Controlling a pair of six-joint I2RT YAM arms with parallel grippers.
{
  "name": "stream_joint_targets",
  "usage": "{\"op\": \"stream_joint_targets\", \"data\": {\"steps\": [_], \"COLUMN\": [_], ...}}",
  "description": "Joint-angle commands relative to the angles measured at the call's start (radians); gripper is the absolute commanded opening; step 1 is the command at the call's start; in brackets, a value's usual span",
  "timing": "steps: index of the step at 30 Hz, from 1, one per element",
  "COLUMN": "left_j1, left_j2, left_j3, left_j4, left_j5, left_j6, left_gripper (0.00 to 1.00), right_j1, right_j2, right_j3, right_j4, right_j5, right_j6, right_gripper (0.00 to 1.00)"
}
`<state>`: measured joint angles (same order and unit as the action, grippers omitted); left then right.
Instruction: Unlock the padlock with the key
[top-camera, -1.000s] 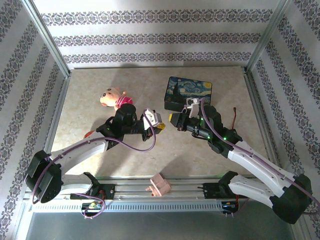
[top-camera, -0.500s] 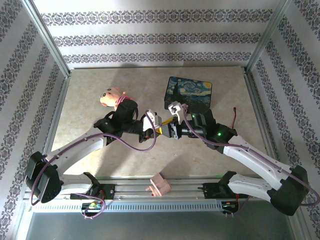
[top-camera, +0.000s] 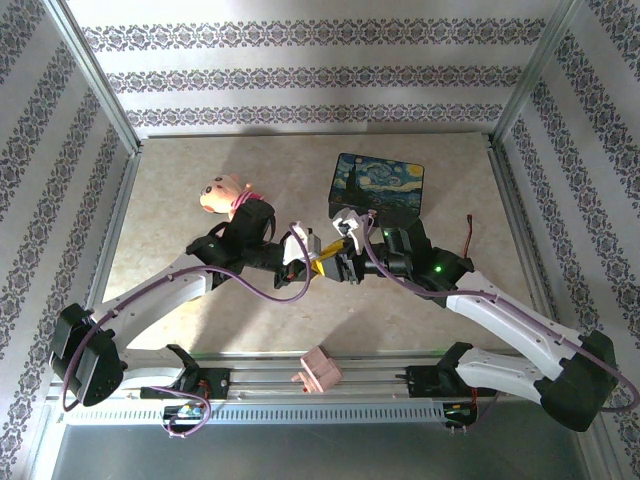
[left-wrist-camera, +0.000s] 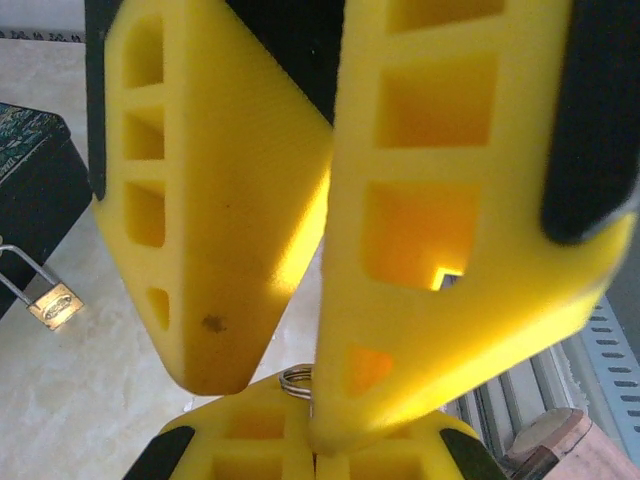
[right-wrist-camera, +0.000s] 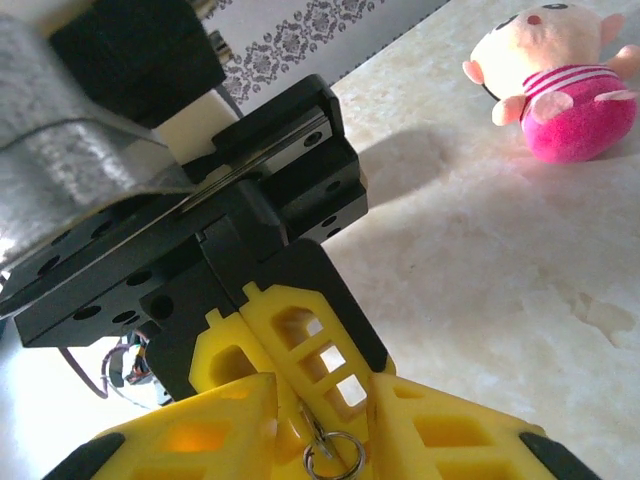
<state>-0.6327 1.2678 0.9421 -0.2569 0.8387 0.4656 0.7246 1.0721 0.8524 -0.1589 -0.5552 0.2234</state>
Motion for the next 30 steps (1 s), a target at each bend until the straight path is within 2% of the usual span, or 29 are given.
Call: {"op": "stream_joint_targets", "data": {"steps": [1,9,21,30], "left_j1": [0.014,0.018,0.018,0.022], "left_j2": [-0.011,-0.019,-0.003,-0.025], "left_j3": [0.038,0.04,0.054,0.037], "left_j4": [-0.038,-0.042,-0.065,-0.041], "left_j5": [0.04,0.045,0.071,0.026], "left_j6": [0.027,0.028,0.03,-0.003], "left_gripper": [0.0,0.0,0.0,0.0], "right_j1": [0.006,-0.009,-0.016,-0.026], "right_j2": [-0.003,0.006,0.022,-0.007], "right_j3": [-0.015,-0.027,-0.024,-0.03], "right_j4": [-0.024,-0.03,0.004,0.006], "right_j5": [-0.043,-0.051,-0.084,-0.09], "right_j6": [-0.05,-0.066,-0.05,-0.057], "right_gripper": [0.28,0.21,0.0,0.0]}}
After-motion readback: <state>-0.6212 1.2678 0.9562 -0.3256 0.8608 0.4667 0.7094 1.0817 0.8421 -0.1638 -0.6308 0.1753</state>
